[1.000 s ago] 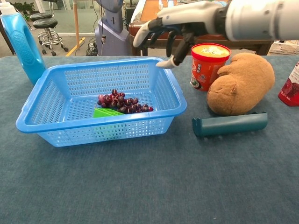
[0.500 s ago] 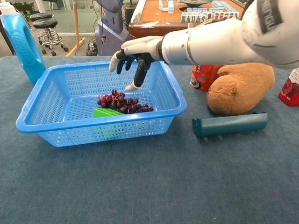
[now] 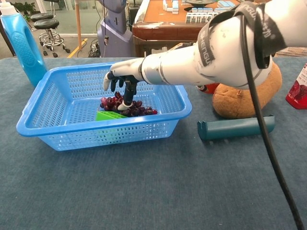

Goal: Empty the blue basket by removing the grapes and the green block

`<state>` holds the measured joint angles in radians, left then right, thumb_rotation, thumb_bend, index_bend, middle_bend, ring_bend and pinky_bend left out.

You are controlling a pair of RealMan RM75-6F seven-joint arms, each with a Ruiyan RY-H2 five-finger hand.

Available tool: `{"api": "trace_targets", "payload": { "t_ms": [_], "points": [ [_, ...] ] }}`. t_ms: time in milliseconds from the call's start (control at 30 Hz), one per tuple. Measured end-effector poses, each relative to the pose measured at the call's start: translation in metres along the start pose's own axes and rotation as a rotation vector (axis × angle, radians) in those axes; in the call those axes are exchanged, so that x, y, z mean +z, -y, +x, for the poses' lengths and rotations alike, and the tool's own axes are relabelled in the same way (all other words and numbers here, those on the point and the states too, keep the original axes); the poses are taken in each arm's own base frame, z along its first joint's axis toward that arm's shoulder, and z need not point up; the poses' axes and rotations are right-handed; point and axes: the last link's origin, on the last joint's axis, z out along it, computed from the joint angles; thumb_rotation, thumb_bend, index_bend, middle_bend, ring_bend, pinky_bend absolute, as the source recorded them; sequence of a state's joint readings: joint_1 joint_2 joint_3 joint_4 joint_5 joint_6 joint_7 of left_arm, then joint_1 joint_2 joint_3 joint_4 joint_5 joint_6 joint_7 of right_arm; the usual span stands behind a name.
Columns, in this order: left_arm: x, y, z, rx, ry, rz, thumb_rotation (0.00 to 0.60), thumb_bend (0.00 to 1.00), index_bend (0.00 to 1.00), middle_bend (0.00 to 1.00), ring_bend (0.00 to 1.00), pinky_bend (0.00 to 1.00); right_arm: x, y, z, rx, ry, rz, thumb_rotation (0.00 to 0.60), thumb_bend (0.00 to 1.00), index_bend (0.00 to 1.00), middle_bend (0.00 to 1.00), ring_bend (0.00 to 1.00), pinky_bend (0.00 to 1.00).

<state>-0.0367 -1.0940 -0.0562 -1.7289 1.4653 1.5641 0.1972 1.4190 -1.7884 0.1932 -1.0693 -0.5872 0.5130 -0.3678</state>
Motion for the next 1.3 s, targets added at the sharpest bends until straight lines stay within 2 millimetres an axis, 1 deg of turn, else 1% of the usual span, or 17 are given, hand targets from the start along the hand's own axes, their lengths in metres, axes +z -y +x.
{"api": "trace_targets", "payload": {
  "t_ms": [167,600,700,900,1133,1300],
  "points": [
    [0.000,0.001,-0.001,-0.004,0.001,0.000,0.600,0.19,0.12,0.09,0.09,0.15,0.004,0.003,-0.004,-0.049,0.009,-0.009,0.600,0.23,0.18,0.19,0.15,0.34],
    [-0.001,0.005,-0.002,-0.010,-0.002,0.019,0.600,0.19,0.12,0.09,0.09,0.15,0.010,0.007,-0.012,-0.080,0.019,-0.035,0.600,0.23,0.18,0.19,0.15,0.35],
    [-0.001,0.008,-0.003,-0.011,0.004,0.028,0.600,0.19,0.12,0.09,0.09,0.15,0.011,0.008,-0.014,-0.090,0.016,-0.036,0.600,0.23,0.18,0.21,0.16,0.37],
    [0.000,0.008,-0.004,-0.016,0.004,0.028,0.600,0.19,0.12,0.09,0.09,0.15,0.011,0.008,-0.017,-0.114,0.004,-0.042,0.600,0.23,0.19,0.26,0.23,0.43],
    [0.001,0.008,-0.005,-0.019,0.007,0.026,0.600,0.19,0.12,0.09,0.09,0.15,0.010,0.009,-0.021,-0.125,-0.002,-0.040,0.600,0.24,0.21,0.28,0.27,0.49],
    [0.001,0.008,-0.006,-0.018,0.008,0.027,0.600,0.19,0.12,0.09,0.09,0.15,0.010,0.009,-0.022,-0.127,-0.011,-0.042,0.600,0.27,0.26,0.32,0.32,0.57]
  ]
}}
